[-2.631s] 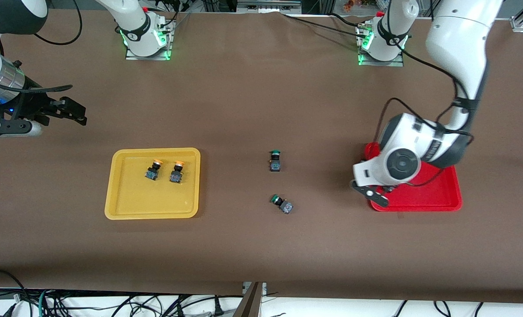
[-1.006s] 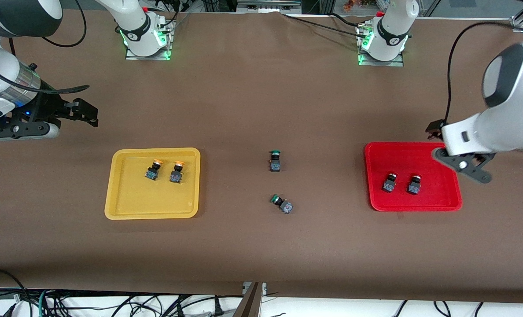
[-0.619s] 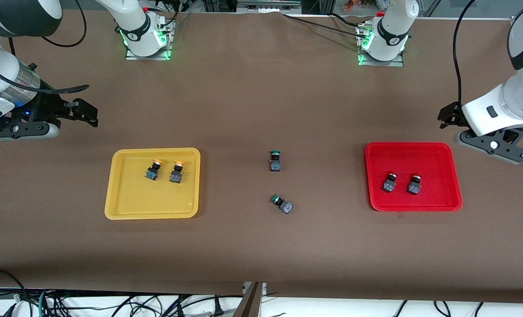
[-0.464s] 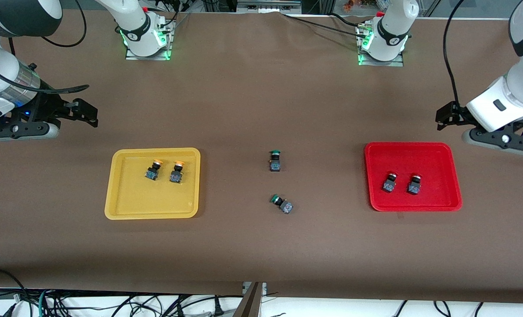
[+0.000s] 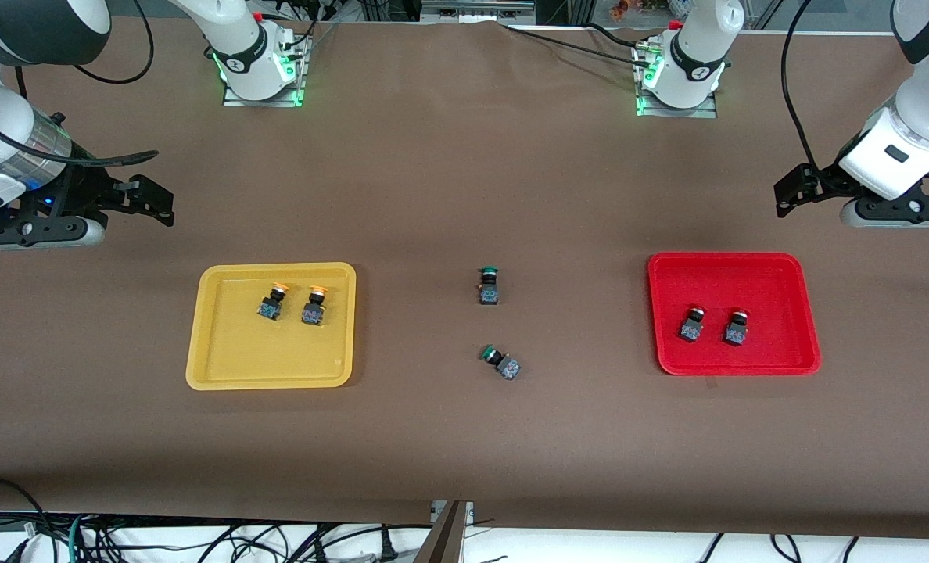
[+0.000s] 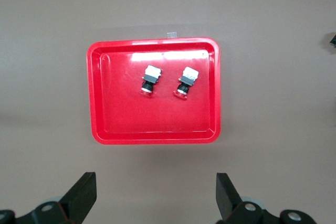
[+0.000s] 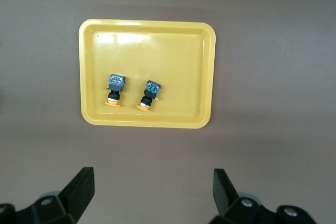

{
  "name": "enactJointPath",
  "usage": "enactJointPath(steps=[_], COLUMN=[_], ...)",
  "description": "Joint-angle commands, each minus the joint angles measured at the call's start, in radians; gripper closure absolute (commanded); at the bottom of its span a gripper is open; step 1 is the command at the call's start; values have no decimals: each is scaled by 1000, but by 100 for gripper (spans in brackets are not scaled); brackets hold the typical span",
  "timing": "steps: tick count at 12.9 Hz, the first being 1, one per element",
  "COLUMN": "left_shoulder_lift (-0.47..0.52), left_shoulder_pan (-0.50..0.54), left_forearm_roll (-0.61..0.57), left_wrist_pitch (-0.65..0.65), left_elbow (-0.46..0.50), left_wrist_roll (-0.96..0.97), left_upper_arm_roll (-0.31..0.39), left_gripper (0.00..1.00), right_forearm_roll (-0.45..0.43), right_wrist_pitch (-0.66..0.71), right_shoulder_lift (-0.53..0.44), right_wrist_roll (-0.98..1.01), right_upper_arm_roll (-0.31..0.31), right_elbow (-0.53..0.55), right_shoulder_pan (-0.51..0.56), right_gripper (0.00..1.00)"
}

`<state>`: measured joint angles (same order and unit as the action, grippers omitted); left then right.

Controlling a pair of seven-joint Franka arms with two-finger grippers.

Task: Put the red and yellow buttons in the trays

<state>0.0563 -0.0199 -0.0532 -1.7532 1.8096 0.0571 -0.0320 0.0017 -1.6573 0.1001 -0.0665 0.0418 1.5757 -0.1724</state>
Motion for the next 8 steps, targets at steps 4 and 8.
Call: enactJointPath(steps=[4, 8], left_shoulder_lift=[16, 17], left_shoulder_pan=[-5, -9], left_forearm_roll=[23, 21], left_wrist_pitch=[1, 6], left_elbow=[11, 2], left_wrist_roll=[7, 7], left_upper_arm_roll=[7, 7], left_gripper=[0, 0], right_forearm_roll=[-5, -5], right_wrist_pitch=[7, 7], right_shoulder_lift=[9, 9], right_wrist_roll=[-7, -9], right_upper_arm_roll=[-2, -2], right_elbow=[-23, -23], right_shoulder_pan=[-1, -2], right_gripper=[0, 0])
